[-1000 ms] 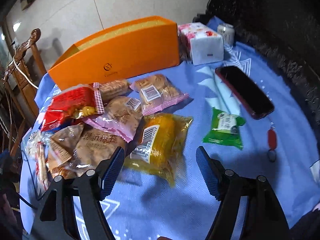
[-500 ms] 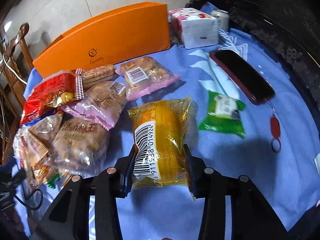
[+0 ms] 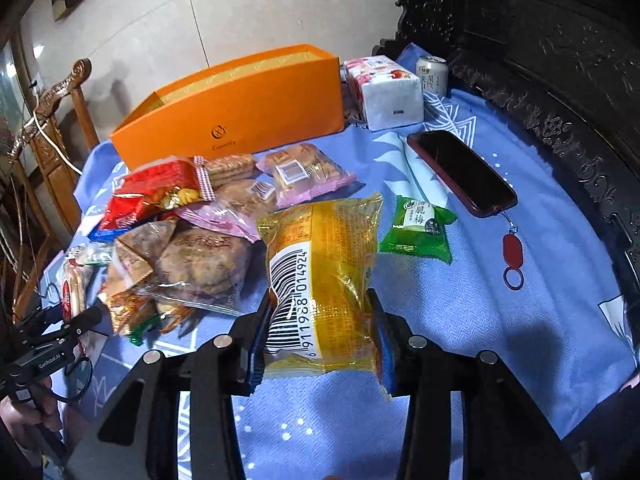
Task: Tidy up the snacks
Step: 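Grasp a yellow cake with the right tool while the left grasps the red-label bag, then lower both held snacks into the orange box and open both tools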
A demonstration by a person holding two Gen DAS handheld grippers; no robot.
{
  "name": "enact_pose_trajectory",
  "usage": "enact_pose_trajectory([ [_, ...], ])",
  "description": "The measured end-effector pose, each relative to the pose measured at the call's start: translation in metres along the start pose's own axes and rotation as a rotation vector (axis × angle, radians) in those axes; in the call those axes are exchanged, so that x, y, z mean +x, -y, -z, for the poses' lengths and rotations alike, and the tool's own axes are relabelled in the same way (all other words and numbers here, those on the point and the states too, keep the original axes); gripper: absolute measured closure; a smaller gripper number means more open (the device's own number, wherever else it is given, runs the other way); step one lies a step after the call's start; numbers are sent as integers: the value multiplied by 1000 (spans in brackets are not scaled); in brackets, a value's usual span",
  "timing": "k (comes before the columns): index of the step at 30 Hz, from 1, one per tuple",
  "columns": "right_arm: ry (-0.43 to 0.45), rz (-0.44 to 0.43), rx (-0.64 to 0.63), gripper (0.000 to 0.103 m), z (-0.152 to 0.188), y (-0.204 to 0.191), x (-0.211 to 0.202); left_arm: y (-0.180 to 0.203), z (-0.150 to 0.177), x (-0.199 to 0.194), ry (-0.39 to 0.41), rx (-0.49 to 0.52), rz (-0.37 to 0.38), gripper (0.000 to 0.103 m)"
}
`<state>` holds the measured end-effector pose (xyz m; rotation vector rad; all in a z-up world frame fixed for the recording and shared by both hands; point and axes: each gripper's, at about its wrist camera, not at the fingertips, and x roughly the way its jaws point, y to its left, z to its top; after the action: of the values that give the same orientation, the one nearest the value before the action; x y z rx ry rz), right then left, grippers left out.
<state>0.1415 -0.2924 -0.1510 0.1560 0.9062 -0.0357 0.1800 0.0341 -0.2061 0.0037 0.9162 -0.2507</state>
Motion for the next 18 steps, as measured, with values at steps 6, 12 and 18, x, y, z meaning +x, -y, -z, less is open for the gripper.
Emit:
enact_pose_trajectory([
  [6, 50, -45, 6, 59, -7, -4, -22, 4, -15, -46, 98, 6, 7, 34],
  [12, 131, -92, -24, 59, -35, -19, -44, 14, -53, -87, 201, 21, 49, 34],
  [18, 233, -148, -68, 59, -83, -38, -57, 21, -120, -112, 298, 31, 99, 34],
])
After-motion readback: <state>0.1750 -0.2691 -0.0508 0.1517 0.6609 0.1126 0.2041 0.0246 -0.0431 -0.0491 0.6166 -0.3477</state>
